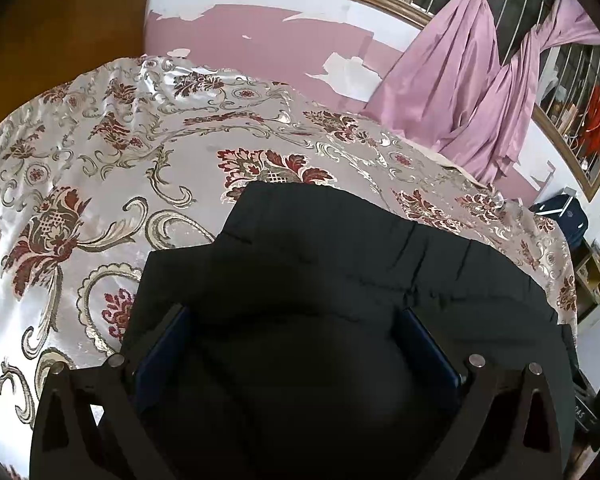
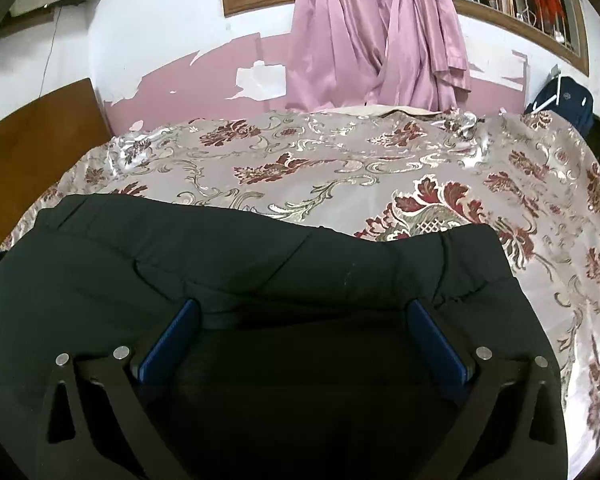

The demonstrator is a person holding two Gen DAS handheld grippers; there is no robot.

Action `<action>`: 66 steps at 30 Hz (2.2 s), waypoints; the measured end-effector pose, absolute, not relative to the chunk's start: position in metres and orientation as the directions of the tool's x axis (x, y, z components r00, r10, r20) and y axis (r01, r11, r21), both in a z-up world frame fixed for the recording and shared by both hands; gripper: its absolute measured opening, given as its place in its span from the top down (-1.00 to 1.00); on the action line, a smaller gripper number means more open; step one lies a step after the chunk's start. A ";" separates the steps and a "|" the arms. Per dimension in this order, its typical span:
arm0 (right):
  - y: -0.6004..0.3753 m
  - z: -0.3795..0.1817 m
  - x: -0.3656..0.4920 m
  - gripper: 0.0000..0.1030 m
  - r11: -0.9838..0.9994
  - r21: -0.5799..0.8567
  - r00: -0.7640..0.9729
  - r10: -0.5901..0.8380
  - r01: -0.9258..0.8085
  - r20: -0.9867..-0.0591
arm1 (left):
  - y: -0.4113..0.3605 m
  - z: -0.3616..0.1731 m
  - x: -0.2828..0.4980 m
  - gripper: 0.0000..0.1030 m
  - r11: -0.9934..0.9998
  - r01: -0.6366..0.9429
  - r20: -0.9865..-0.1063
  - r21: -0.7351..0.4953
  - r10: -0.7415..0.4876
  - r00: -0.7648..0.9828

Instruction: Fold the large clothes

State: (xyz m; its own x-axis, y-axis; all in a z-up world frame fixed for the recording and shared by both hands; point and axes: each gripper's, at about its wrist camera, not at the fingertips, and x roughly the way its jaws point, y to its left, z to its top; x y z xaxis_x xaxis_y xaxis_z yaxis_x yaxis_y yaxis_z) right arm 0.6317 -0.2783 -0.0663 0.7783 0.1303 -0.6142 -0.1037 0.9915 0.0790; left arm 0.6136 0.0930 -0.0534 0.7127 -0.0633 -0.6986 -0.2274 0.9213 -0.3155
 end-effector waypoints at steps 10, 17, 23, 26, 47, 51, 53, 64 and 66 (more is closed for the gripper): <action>-0.281 -0.073 0.633 -0.97 0.988 0.109 0.775 0.151 -0.106 -0.614 | 0.091 -0.057 0.616 -1.00 0.926 -0.233 -0.705 -0.296 -0.047 0.707; -0.282 -0.073 0.631 -0.97 0.988 0.112 0.783 0.153 -0.107 -0.603 | 0.090 -0.057 0.615 -1.00 0.927 -0.233 -0.704 -0.294 -0.045 0.709; -0.284 -0.073 0.625 -0.97 0.987 0.117 0.803 0.156 -0.108 -0.575 | 0.090 -0.058 0.615 -1.00 0.929 -0.233 -0.707 -0.287 -0.041 0.706; -0.285 -0.072 0.619 -0.97 0.988 0.115 0.820 0.150 -0.103 -0.553 | 0.090 -0.057 0.616 -1.00 0.932 -0.233 -0.706 -0.277 -0.034 0.707; -0.349 -0.063 0.571 -0.97 0.953 0.273 0.905 -0.004 0.133 -0.425 | 0.104 -0.053 0.592 -1.00 0.908 -0.203 -0.624 -0.366 -0.078 0.777; -0.360 -0.066 0.560 -0.97 0.938 0.318 0.918 0.001 0.137 -0.398 | 0.136 -0.052 0.568 -1.00 0.831 -0.299 -0.576 -0.469 -0.031 0.817; -0.366 -0.068 0.557 -0.97 0.932 0.334 0.917 0.001 0.144 -0.399 | 0.154 -0.058 0.565 -1.00 0.792 -0.369 -0.615 -0.487 -0.011 0.789; -0.405 -0.093 0.555 -0.97 0.888 0.421 0.868 0.055 0.183 -0.494 | 0.181 -0.081 0.571 -0.99 0.825 -0.285 -0.681 -0.488 -0.156 0.716; -0.404 -0.097 0.560 -0.97 0.894 0.429 0.853 0.121 0.128 -0.507 | 0.184 -0.086 0.573 -0.99 0.814 -0.253 -0.671 -0.522 -0.209 0.711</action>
